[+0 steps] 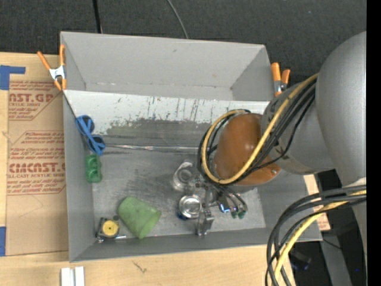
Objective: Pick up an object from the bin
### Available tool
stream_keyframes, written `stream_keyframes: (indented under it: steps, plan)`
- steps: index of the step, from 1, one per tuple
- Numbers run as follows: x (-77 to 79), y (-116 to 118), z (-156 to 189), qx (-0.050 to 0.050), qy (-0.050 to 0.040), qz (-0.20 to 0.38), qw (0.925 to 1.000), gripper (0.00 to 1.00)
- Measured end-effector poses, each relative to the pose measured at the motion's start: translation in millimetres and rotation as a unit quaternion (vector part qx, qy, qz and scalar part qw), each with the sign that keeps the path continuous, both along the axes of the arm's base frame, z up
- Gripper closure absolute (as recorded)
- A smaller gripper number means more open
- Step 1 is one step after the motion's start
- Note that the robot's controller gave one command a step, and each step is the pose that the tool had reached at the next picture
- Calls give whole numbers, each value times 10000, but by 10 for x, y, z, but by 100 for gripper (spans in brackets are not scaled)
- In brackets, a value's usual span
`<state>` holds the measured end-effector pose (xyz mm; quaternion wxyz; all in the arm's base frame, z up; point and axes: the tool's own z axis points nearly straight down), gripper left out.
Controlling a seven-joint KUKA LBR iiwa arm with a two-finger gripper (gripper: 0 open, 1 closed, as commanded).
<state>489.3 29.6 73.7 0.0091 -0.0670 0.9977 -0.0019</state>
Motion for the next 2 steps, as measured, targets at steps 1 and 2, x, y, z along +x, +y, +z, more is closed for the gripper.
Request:
stream_keyframes:
  steps: [1, 2]
  plan:
    - [-12, 21, -10, 16, 19, 9, 10000, 100]
    - [51, 291, 1145, -9, 60, 2649, 9642, 100]
